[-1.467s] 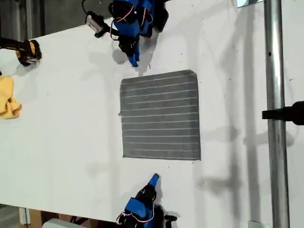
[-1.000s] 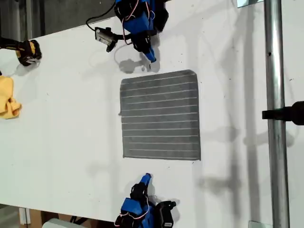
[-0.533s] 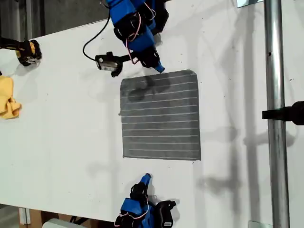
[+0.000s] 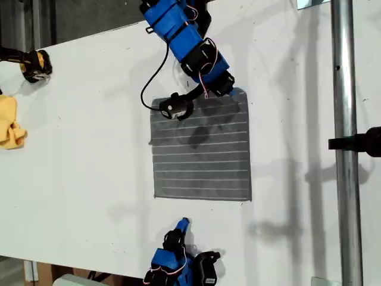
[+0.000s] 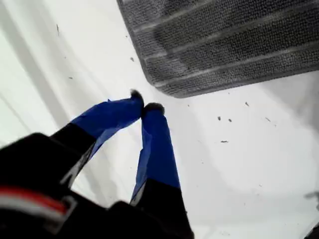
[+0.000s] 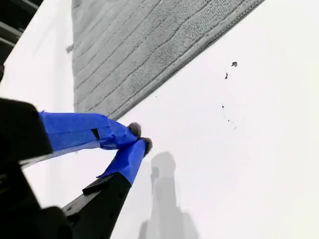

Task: Grasp corners of a towel and fold twice.

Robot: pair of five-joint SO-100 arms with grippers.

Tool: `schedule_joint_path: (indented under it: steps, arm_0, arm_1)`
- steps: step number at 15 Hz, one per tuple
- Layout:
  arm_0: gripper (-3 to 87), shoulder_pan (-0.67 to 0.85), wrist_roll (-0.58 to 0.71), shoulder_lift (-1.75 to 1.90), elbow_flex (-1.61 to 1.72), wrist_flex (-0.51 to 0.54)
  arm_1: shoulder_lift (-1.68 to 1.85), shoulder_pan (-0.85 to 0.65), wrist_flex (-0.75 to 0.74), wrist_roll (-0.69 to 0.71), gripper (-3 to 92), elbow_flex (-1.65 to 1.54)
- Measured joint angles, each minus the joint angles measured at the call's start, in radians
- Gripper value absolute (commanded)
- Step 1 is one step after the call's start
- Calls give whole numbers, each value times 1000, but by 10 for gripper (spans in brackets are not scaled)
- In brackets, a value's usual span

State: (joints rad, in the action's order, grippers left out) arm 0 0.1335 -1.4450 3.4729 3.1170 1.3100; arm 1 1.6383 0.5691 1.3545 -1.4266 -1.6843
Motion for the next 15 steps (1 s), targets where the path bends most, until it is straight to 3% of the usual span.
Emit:
schedule_joint_path:
  steps: [5, 9, 11, 12, 13, 15]
  arm_0:
    - [6, -11, -21, 0, 0, 0]
    - [75, -43, -54, 0, 0, 0]
    - [70, -60, -80, 0, 0, 0]
    - [62, -67, -91, 0, 0, 0]
    - [34, -74, -107, 0, 0, 3]
    - [-4, -87, -153, 0, -37, 37]
  arm_1:
    - [-92, 9, 71, 0, 371, 84]
    - [-276, -15, -28, -15, 356, -25]
    - [-347, -34, -114, -26, 284, -92]
    - [-344, -40, -164, -25, 108, -112]
    - [-341, -41, -193, -38, 35, -114]
    - [-322, -40, -209, -80, -1, -127]
